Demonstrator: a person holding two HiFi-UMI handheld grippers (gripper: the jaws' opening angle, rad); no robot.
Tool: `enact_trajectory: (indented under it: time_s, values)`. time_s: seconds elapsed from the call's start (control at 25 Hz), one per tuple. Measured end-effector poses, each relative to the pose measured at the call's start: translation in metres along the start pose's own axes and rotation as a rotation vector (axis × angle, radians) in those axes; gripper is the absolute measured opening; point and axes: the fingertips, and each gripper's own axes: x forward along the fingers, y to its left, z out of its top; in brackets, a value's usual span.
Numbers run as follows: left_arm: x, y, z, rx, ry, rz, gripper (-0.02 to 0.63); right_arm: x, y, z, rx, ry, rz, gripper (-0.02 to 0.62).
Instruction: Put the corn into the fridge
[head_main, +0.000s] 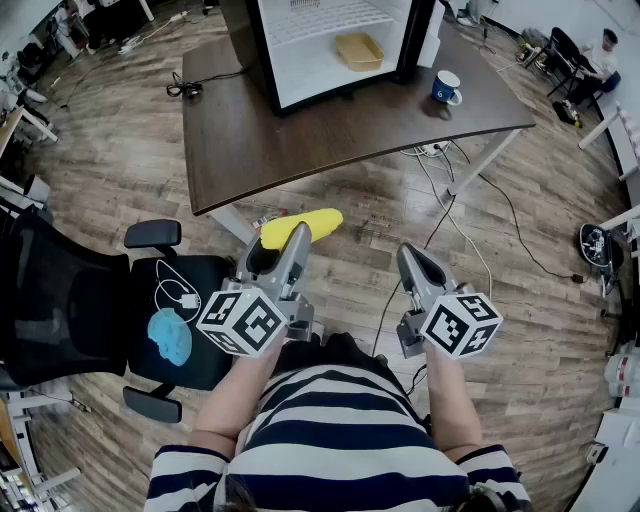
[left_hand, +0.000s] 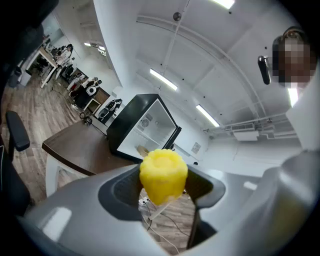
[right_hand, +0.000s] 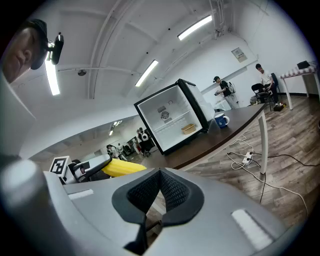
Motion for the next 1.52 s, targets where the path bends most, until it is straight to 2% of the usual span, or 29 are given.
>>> enact_trajectory:
  time_s: [0.4, 0.72, 1.16, 1.52]
  values:
    - [-0.002, -0.001, -0.003, -0.031, -0.002, 0.007, 0.000, -0.005, -0.008, 0.002, -0.006, 0.001, -0.003, -0.009]
    - [-0.003, 0.000, -0.003, -0.059, -0.022, 0.012, 0.000, -0.007, -0.016, 0.000, 0.036, 0.002, 0.017, -0.009]
    - [0.007, -0.024, -0.016, -0.042, -0.029, 0.023, 0.000, -0.021, -0.037, 0.011, 0.030, 0.002, 0.038, -0.009]
    - [0.011, -0.038, -0.021, -0.025, -0.041, 0.039, 0.000, -0.023, -0.046, 0.004, 0.020, 0.038, 0.073, -0.009]
